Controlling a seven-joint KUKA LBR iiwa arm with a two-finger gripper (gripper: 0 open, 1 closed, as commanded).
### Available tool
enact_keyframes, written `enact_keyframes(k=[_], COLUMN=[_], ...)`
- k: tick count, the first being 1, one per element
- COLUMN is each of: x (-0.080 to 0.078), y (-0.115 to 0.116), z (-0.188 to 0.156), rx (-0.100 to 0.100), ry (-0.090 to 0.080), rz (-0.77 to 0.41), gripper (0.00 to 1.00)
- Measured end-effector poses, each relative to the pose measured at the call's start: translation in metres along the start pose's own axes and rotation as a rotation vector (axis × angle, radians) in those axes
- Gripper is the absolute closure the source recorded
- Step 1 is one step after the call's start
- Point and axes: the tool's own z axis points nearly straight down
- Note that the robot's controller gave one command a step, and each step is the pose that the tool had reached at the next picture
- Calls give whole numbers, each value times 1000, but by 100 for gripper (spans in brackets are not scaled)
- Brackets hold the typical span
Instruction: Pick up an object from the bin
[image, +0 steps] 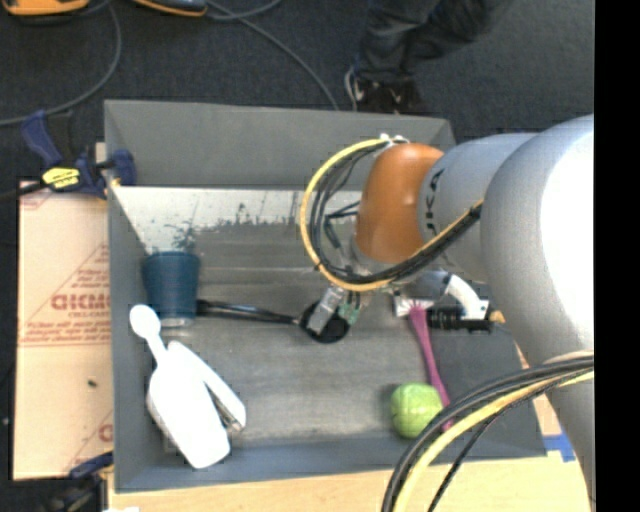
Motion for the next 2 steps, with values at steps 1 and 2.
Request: enact_keyframes(k=[1, 2], x=[0, 0], y=[0, 0], z=[-8, -17], rx=[0, 1], ry=[0, 2], rz=[-1, -2], gripper=[100, 100])
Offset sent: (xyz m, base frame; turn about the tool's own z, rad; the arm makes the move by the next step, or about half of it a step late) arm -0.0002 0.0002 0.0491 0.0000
